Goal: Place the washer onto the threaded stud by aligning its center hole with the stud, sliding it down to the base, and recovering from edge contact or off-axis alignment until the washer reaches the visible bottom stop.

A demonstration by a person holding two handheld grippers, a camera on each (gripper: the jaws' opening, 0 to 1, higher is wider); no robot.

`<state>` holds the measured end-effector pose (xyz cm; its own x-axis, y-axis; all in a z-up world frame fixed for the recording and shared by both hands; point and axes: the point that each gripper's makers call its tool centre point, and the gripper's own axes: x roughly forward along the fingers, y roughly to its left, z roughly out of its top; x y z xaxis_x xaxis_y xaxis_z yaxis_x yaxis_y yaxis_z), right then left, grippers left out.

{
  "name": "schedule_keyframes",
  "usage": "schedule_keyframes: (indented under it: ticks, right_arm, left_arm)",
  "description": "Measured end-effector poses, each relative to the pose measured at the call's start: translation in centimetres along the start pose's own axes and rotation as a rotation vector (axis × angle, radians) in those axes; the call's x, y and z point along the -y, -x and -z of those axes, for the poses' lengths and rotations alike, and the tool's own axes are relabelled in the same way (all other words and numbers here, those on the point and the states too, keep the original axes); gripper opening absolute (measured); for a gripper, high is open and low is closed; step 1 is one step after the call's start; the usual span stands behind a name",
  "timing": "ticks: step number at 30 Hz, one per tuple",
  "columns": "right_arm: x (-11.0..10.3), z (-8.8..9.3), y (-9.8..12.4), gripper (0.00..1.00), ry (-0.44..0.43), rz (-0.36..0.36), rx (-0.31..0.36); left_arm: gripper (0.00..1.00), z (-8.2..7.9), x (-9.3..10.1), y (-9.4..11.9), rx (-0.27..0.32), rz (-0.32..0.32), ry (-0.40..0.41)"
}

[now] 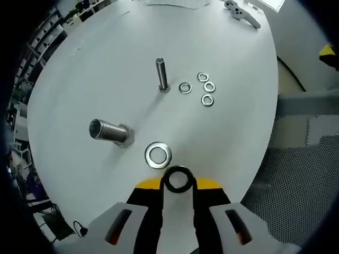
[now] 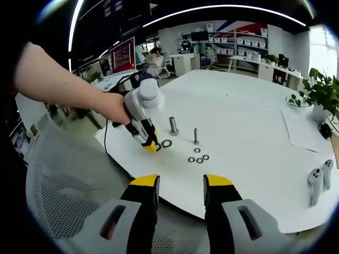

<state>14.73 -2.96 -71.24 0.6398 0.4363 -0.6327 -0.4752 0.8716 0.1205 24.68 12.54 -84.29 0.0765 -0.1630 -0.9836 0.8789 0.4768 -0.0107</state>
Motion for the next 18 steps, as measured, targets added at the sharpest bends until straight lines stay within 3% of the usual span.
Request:
schedule_keyframes:
  ticks: [8, 18]
  right_arm:
    - [-0.1, -0.1, 0.0, 0.36, -0.003, -0.006, 0.006]
    - [-0.1, -0.1, 0.0, 0.36, -0.003, -0.002, 0.007]
  left_arm:
    - [0.18, -2.1, -2.3, 2.7, 0.053, -0.025, -0.016]
    - [0.18, -4.1, -4.6, 4.6, 0.076, -0.058, -0.03]
